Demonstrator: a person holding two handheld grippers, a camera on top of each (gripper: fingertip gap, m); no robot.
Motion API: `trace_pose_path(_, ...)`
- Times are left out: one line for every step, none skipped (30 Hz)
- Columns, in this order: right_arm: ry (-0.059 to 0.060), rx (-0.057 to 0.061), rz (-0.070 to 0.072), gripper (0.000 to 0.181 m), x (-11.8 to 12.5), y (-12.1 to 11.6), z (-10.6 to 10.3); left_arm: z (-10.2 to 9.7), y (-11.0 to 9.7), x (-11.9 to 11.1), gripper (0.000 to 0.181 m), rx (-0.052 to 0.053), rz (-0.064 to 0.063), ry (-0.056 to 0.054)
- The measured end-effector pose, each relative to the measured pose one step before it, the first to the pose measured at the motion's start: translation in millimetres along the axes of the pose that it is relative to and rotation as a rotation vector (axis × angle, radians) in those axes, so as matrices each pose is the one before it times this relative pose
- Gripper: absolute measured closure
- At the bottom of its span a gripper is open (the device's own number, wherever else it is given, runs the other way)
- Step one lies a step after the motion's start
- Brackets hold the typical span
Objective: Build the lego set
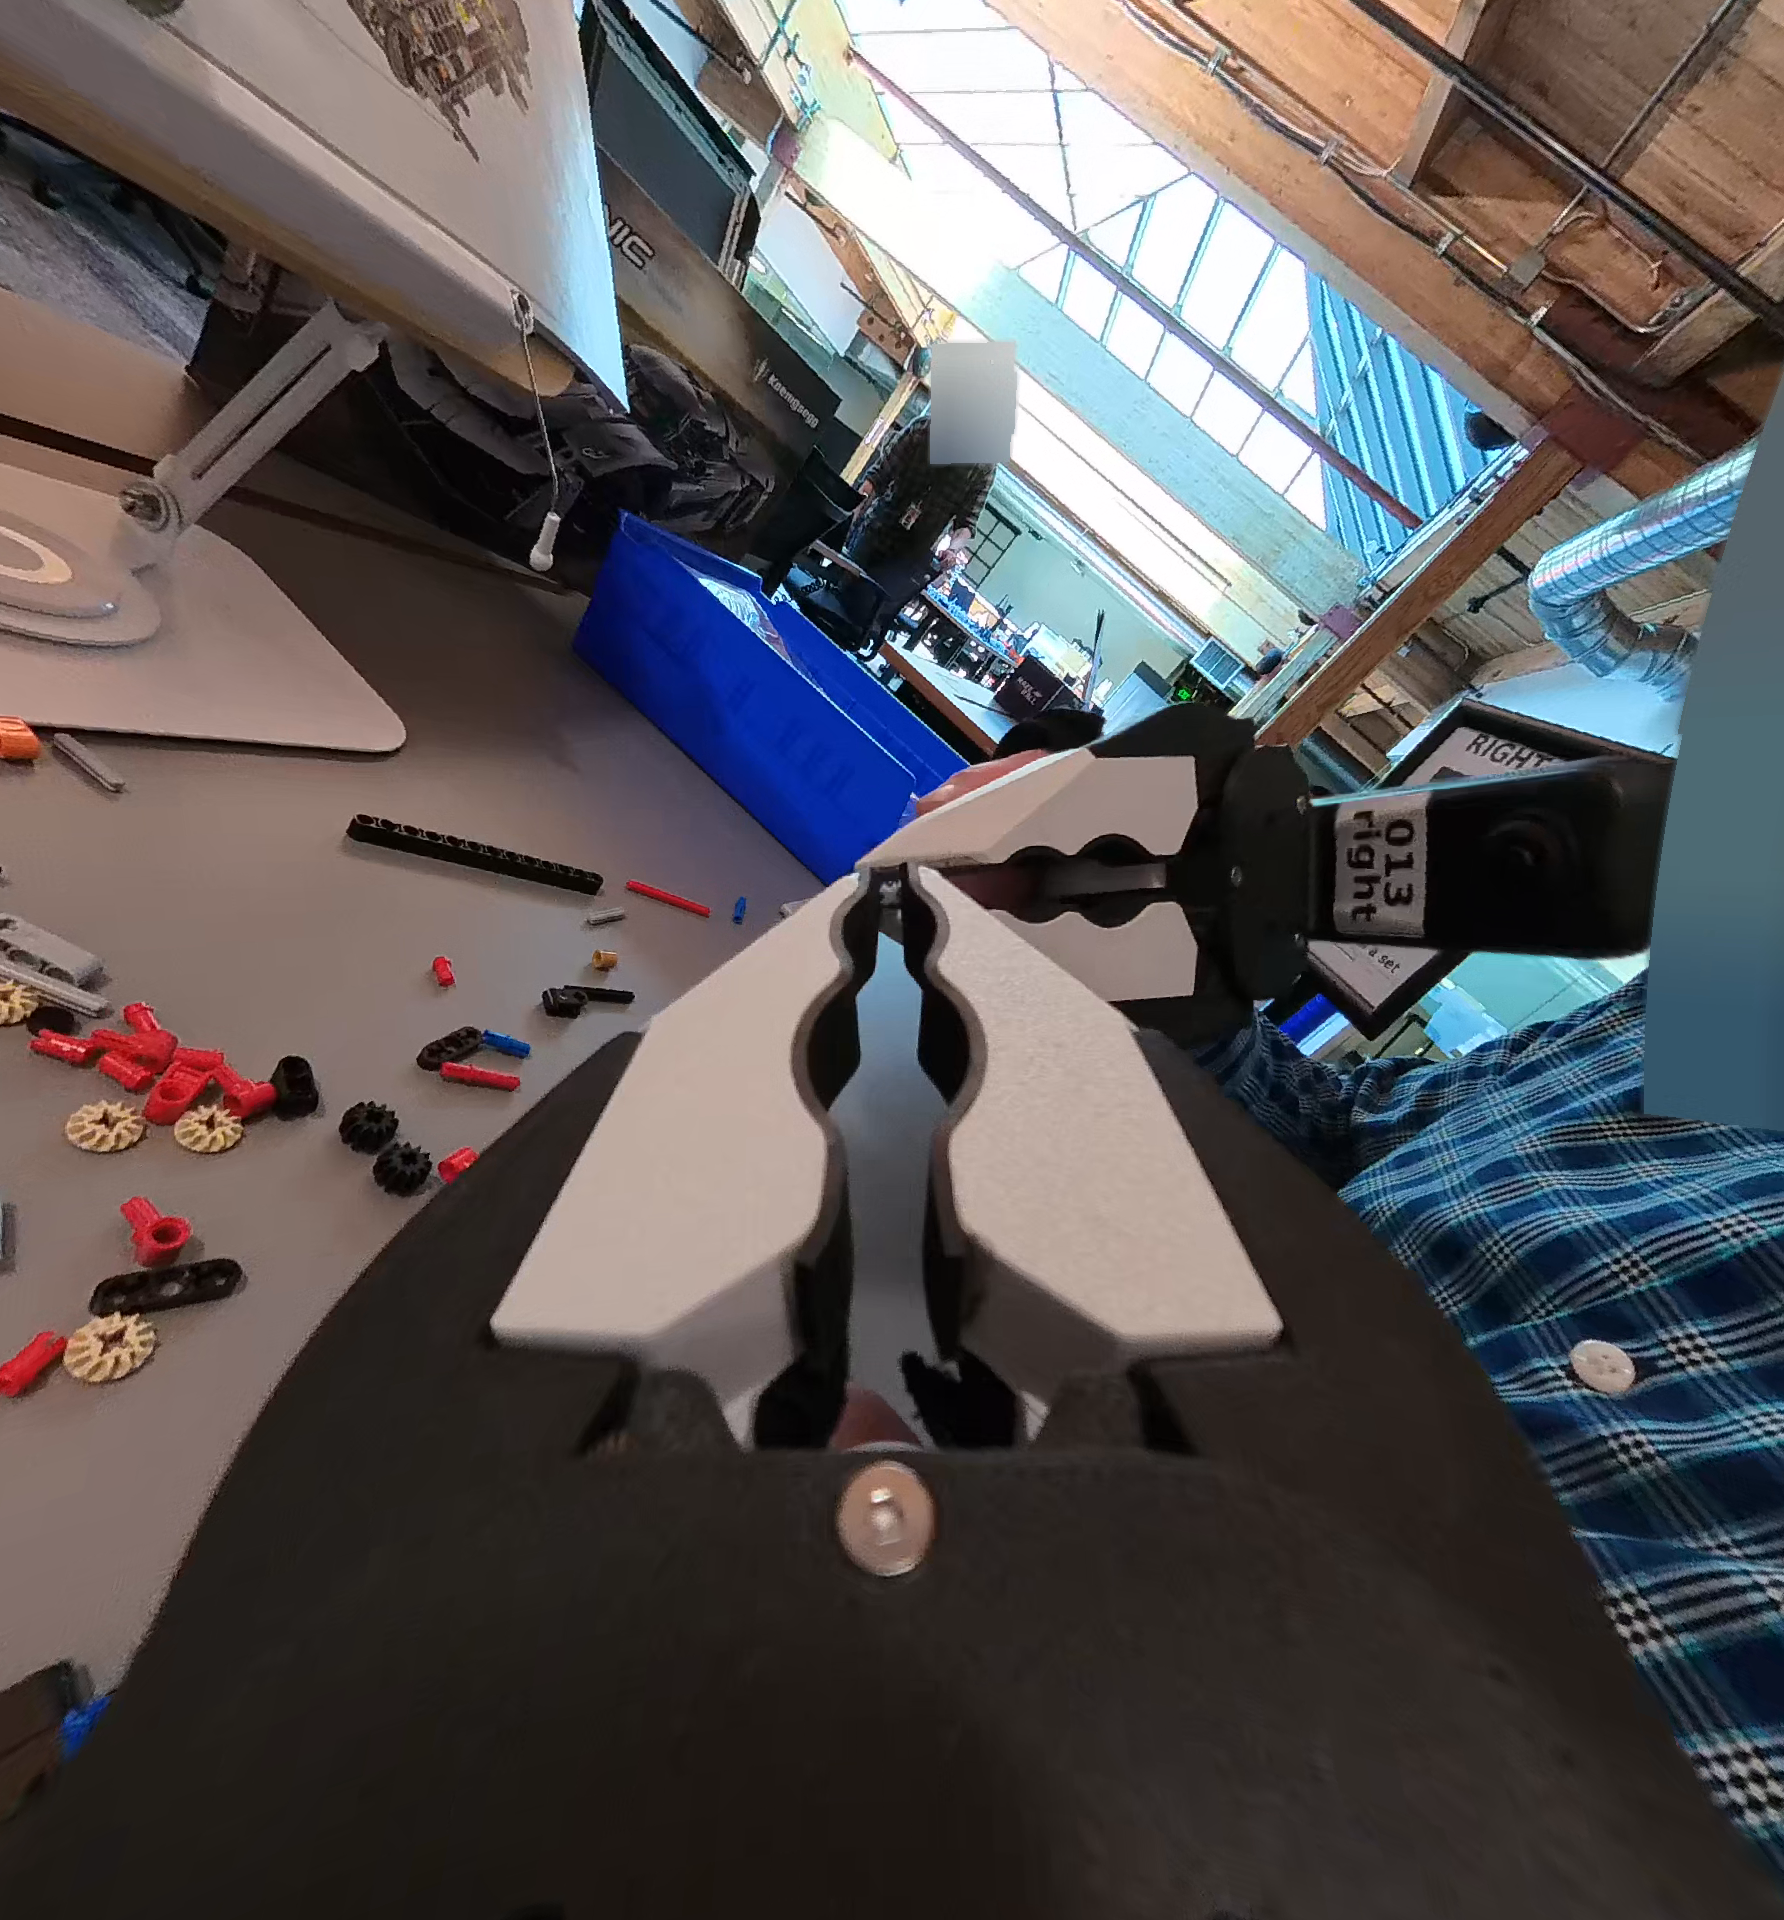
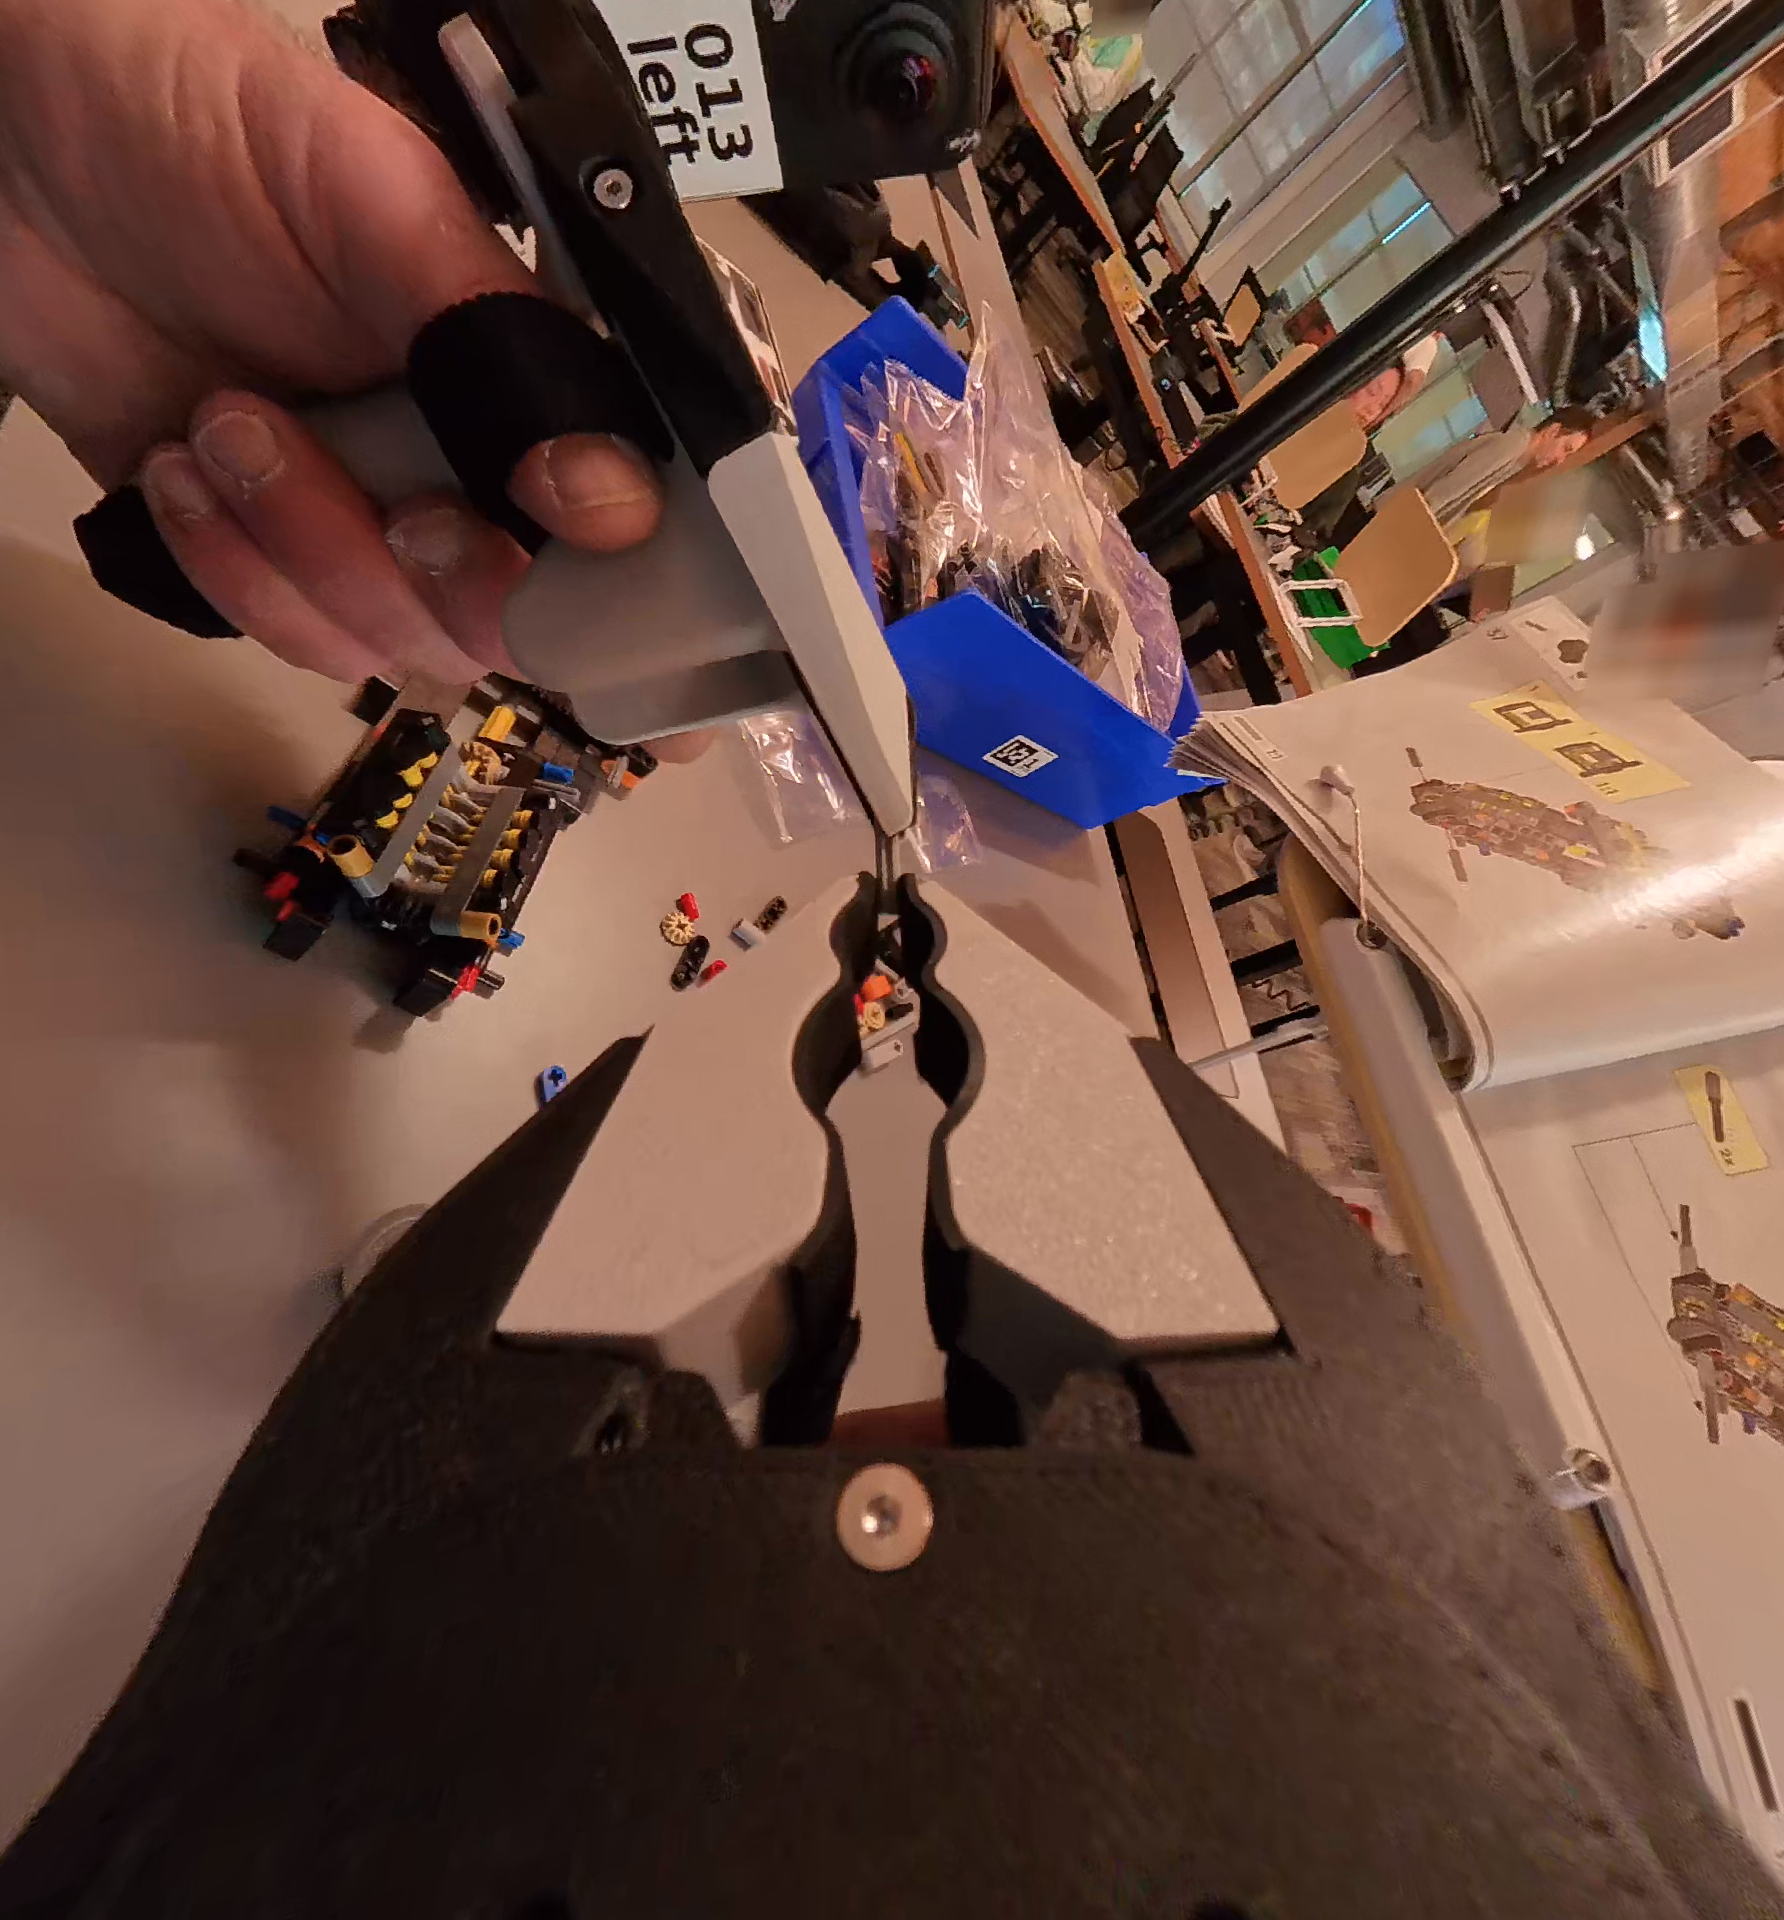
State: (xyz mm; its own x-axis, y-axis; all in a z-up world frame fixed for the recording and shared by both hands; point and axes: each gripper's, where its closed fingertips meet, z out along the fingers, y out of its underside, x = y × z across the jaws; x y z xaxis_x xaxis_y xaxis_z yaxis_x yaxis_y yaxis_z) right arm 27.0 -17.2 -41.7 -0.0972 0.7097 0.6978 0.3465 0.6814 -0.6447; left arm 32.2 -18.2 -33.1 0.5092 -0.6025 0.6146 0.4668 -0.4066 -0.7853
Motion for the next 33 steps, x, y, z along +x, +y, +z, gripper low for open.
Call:
trace_pose_path(-0.0095, 0.0028, 0.0059, 0.180, -0.88, -0.27, -0.39, -0.21, 0.70, 0.56, 0.180, -0.0045, 0.0009, 0.0004)
trace_pose_path(-0.0073, 0.0038, 0.0044, 0.180, -0.89, -0.56, -0.33, -0.42, 0.58, 0.64, 0.180, -0.0060, -0.0040, 0.0037)
trace_pose_path(-0.0064, 0.0042, 0.0074, 0.180, -0.80, -0.72, -0.04, -0.55, 0.44, 0.65, 0.180, -0.0043, -0.0057, 0.0053)
trace_pose_path(-0.0073, 0.0056, 0.0110, 0.180, -0.84, -0.69, -0.01, -0.76, 0.24, 0.63, 0.180, -0.0025, -0.0039, 0.0042)
trace_pose_path(-0.0079, 0.0082, 0.0136, 0.180, -0.56, -0.74, 0.00, -0.72, 0.29, 0.63, 0.179, -0.0022, -0.0010, 0.0037)
trace_pose_path(-0.0056, 0.0048, 0.0124, 0.180, -0.20, -0.04, 0.37, -0.73, 0.00, 0.59, 0.179, -0.0015, -0.0016, 0.0025)
trace_pose_path(-0.0005, -0.0001, 0.0033, 0.180, 0.43, 0.93, 0.43, -0.75, -0.13, -0.08, 0.178, -0.0005, -0.0034, -0.0011)
trace_pose_path(0.0014, -0.0011, 0.0006, 0.180, 0.71, 1.00, 0.15, -0.99, -0.53, -0.27, 0.172, -0.0009, -0.0024, -0.0015)
trace_pose_path(-0.0009, 0.0018, 0.0066, 0.180, 0.61, 0.57, -0.17, -2.06, -1.49, 0.21, 0.167, 0.0023, 0.0021, -0.0002)
trace_pose_path(-0.0022, 0.0053, 0.0097, 0.180, 0.72, 0.20, -0.47, -3.01, -2.55, -0.30, 0.162, 0.0072, 0.0044, -0.0073)
trace_pose_path(-0.0003, 0.0022, 0.0067, 0.180, 0.78, 0.85, -0.78, -4.02, -2.44, -0.59, 0.158, 0.0026, 0.0116, -0.0132)
trace_pose_path(0.0035, -0.0033, 0.0034, 0.180, 1.32, 1.95, -0.81, -5.44, -2.69, -1.34, 0.155, 0.0031, 0.0222, -0.0220)
trace_pose_path(0.0016, -0.0030, 0.0043, 0.180, 0.96, 2.29, -0.76, -6.91, -2.23, -2.79, 0.152, -0.0015, 0.0319, -0.0336)
trace_pose_path(-0.0013, -0.0006, 0.0067, 0.180, 0.46, 2.04, -0.66, -8.31, -0.99, -4.91, 0.147, -0.0107, 0.0439, -0.0476)
trace_pose_path(-0.0031, -0.0014, 0.0062, 0.180, -0.17, 2.27, -0.30, -9.05, 0.47, -5.95, 0.145, -0.0149, 0.0510, -0.0534)
trace_pose_path(-0.0041, -0.0034, 0.0038, 0.180, -0.72, 2.57, -0.05, -9.10, 2.78, -6.05, 0.144, -0.0239, 0.0497, -0.0505)
trace_pose_path(-0.0049, -0.0039, 0.0018, 0.180, -1.35, 2.64, 0.21, -9.06, 4.92, -8.34, 0.141, -0.0350, 0.0504, -0.0593)
trace_pose_path(-0.0055, -0.0029, 0.0020, 0.180, -1.89, 2.42, 0.22, -8.92, 6.46, -11.28, 0.138, -0.0394, 0.0581, -0.0746)
trace_pose_path(-0.0062, -0.0019, 0.0041, 0.180, -1.99, 2.25, 0.37, -8.43, 7.70, -10.57, 0.136, -0.0402, 0.0598, -0.0668)
trace_pose_path(-0.0066, -0.0034, 0.0052, 0.180, -2.08, 2.38, 0.46, -7.65, 8.03, -7.73, 0.134, -0.0385, 0.0518, -0.0459)
trace_pose_path(-0.0049, -0.0039, 0.0041, 0.179, -1.79, 2.50, 0.56, -6.09, 7.73, -6.14, 0.131, -0.0346, 0.0455, -0.0363)
trace_pose_path(-0.0037, -0.0019, 0.0041, 0.180, -1.42, 2.00, 0.39, -4.17, 8.18, -4.31, 0.127, -0.0399, 0.0569, -0.0305)
trace_pose_path(-0.0031, 0.0011, 0.0059, 0.180, -1.26, 1.26, 0.14, -1.82, 8.60, -1.77, 0.124, -0.0465, 0.0689, -0.0215)
trace_pose_path(-0.0022, 0.0012, 0.0064, 0.180, -0.99, 1.00, 0.13, 0.64, 8.41, -0.15, 0.120, -0.0511, 0.0673, -0.0131)
trace_pose_path(-0.0002, -0.0009, 0.0038, 0.180, -0.61, 1.11, -0.08, 2.69, 8.68, 0.36, 0.115, -0.0583, 0.0624, -0.0122)
trace_pose_path(0.0018, -0.0023, 0.0016, 0.180, -0.49, 1.04, -0.13, 3.90, 8.10, 1.04, 0.112, -0.0563, 0.0536, -0.0089)
trace_pose_path(0.0024, -0.0026, 0.0020, 0.180, -0.35, 1.01, -0.40, 4.54, 7.60, 1.41, 0.107, -0.0509, 0.0412, -0.0077)
trace_pose_path(0.0026, -0.0015, 0.0037, 0.180, -0.31, 0.74, -0.71, 4.94, 7.87, 1.03, 0.102, -0.0473, 0.0262, -0.0103)
trace_pose_path(0.0027, -0.0008, 0.0046, 0.180, -0.18, 0.96, -0.78, 4.33, 7.72, 0.53, 0.101, -0.0404, 0.0087, -0.0117)
trace_pose_path(0.0015, -0.0024, 0.0046, 0.180, -0.47, 1.36, -0.91, 3.24, 6.91, 0.56, 0.100, -0.0306, -0.0084, -0.0083)
trace_pose_path(0.0009, -0.0031, 0.0034, 0.180, -0.38, 1.49, -0.85, 1.52, 4.13, 0.13, 0.100, -0.0080, -0.0179, -0.0113)
trace_pose_path(0.0002, -0.0032, 0.0032, 0.180, -0.47, 1.67, -0.68, 0.02, 2.91, -0.83, 0.103, 0.0035, -0.0299, -0.0160)
trace_pose_path(-0.0005, -0.0027, 0.0034, 0.180, -0.35, 1.60, -0.56, -0.56, 3.40, -0.99, 0.106, 0.0024, -0.0364, -0.0166)
